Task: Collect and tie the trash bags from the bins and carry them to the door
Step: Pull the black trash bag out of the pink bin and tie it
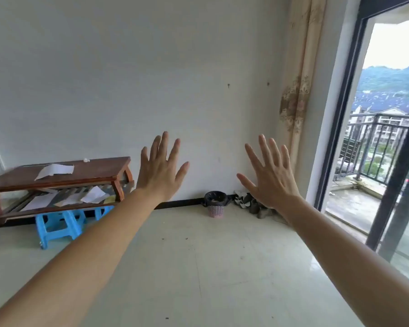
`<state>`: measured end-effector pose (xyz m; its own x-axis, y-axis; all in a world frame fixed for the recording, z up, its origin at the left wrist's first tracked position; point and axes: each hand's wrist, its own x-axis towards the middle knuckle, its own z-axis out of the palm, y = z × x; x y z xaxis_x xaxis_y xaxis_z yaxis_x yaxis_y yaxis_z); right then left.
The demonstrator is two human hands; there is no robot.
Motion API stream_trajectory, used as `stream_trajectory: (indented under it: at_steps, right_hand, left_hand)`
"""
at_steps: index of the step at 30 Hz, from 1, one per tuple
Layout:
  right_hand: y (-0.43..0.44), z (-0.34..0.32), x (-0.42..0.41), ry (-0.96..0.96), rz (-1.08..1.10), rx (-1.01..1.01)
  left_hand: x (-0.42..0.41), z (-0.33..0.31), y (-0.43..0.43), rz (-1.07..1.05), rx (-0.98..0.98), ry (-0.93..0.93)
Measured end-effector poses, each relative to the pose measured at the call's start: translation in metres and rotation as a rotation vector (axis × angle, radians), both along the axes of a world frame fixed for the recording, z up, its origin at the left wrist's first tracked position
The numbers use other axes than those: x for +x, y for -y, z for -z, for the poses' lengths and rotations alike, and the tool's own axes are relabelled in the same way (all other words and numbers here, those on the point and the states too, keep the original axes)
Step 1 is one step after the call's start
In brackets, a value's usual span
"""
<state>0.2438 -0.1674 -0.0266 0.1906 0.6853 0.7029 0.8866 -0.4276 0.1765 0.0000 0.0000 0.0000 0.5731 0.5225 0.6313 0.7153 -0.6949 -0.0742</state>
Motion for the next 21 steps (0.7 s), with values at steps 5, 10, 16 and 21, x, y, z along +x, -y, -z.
stream_trajectory:
  at_steps: [5,10,16,21]
  right_hand:
    - [-0.069,0.059,0.08,-0.055,0.017,-0.051]
    - [-0.151,0.079,0.186,-0.127,0.043,-0.121]
    - [-0.256,0.063,0.291,-0.224,0.091,-0.133]
    - [-0.364,0.075,0.342,-0.221,0.053,-0.187]
  left_hand:
    - [0.081,0.06,-0.079,-0.036,-0.076,-0.055]
    - [0.191,0.08,-0.166,-0.045,-0.176,-0.098]
    - [0.286,0.067,-0.267,-0.06,-0.206,-0.097]
    - [0.338,0.083,-0.365,-0.051,-0.204,-0.124]
